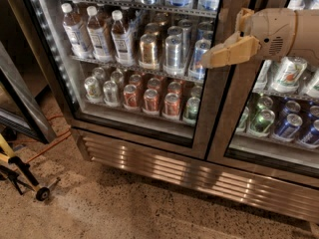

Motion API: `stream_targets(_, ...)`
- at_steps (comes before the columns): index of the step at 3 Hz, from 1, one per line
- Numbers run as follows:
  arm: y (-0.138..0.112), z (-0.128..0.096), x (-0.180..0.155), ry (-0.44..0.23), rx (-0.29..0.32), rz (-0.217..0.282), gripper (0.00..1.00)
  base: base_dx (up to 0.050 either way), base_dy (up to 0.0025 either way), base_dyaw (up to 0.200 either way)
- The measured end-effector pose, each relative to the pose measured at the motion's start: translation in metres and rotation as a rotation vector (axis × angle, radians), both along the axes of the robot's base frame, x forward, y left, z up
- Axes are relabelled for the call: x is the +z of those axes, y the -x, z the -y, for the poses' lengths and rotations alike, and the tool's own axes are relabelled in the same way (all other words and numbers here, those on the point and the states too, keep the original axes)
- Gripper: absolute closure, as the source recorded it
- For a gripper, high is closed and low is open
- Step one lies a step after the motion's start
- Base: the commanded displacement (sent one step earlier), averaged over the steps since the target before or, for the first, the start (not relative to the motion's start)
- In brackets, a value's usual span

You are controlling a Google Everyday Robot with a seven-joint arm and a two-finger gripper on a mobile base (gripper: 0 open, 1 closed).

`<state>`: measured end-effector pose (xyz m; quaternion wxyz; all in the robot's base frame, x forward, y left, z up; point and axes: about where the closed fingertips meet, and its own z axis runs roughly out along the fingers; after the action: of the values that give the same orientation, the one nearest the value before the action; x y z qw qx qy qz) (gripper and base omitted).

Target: Open left fridge door

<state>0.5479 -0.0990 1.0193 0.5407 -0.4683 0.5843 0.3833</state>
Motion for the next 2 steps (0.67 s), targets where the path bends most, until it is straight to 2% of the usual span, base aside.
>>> stream_targets(1,0.0,0.0,0.0,0.0,0.0,0.0,0.19,0.0,0.0,0.0)
stream_targets(2,0.0,-0.0001,0.0,0.0,0.0,0.0,0.42,0.0,0.0,0.0)
